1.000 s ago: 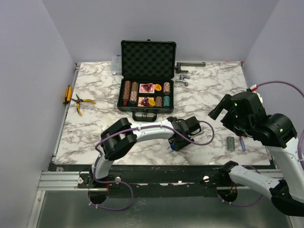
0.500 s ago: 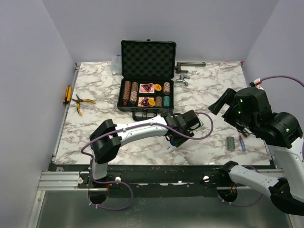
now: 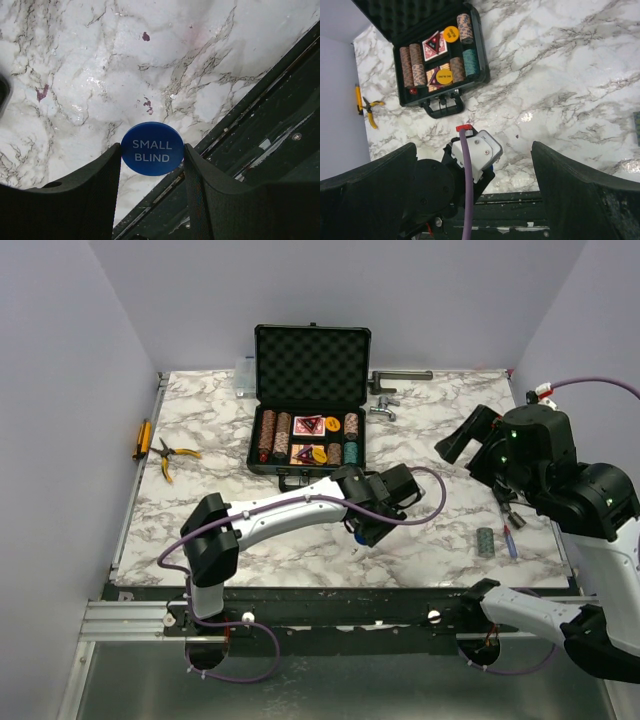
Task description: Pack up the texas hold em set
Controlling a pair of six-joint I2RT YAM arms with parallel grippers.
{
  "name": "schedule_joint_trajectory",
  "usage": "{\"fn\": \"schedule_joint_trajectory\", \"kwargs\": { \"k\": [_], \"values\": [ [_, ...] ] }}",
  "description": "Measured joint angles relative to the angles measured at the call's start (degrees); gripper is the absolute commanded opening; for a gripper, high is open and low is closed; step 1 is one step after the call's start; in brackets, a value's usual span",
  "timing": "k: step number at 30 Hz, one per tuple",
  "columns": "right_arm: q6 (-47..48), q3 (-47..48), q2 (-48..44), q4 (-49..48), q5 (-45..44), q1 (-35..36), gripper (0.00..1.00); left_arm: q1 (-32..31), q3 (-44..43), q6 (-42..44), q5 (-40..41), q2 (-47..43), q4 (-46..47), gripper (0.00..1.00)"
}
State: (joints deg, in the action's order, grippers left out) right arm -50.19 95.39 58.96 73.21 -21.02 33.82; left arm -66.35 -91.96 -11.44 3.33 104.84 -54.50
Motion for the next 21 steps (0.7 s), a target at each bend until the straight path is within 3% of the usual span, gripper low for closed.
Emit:
{"fn": "schedule_joint_trajectory", "kwargs": {
  "k": [21],
  "values": [
    [3.32, -1.42, 2.97, -9.16, -3.82, 0.00, 1.00, 5.46, -2.29, -0.33, 0.83, -2.62, -5.03, 0.35]
  ]
}}
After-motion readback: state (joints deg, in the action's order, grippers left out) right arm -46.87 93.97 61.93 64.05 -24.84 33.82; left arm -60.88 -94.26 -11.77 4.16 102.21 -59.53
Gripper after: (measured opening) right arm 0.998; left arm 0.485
